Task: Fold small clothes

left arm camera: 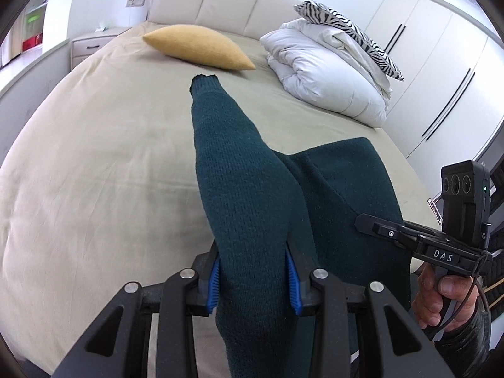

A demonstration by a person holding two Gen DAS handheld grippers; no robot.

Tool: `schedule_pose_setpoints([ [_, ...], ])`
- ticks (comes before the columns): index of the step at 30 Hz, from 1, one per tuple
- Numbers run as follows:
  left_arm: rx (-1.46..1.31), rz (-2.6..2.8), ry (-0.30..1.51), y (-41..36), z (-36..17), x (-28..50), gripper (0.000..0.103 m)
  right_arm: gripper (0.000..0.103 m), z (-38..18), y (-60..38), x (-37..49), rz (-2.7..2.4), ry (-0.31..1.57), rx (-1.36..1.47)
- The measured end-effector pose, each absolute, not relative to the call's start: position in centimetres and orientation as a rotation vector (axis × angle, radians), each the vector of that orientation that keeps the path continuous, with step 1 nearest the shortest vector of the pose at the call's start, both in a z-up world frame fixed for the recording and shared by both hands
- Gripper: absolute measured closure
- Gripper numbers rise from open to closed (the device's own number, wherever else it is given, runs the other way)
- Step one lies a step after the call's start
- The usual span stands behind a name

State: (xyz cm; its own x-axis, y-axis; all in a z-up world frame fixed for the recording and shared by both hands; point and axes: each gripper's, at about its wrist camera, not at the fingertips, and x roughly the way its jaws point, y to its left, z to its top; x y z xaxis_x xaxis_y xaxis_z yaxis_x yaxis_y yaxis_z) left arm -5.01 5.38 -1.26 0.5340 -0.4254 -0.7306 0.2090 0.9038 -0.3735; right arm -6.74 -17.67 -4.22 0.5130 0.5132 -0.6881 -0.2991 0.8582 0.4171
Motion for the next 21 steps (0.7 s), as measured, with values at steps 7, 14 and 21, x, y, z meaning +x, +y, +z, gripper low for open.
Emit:
schedule_pose_setpoints([
  [7,-0.292,-0.367,1.012,7.0,-5.9,-5.3,0.065,0.081,-9.9,-17.6,-5.5,0.498,0.971,0.356],
  [14,-0.456,-0.374,1.073,9.5,-10.9,-4.8,0.052,0.074,-17.8,-22.2,-3.0,0.49,1.058,0.669],
  [21,-0.481,-0.384,1.055,9.7,-11.5,-5.5,0.049,0.073,-17.9,-22.1,-2.3,0.504,1.033,0.656],
])
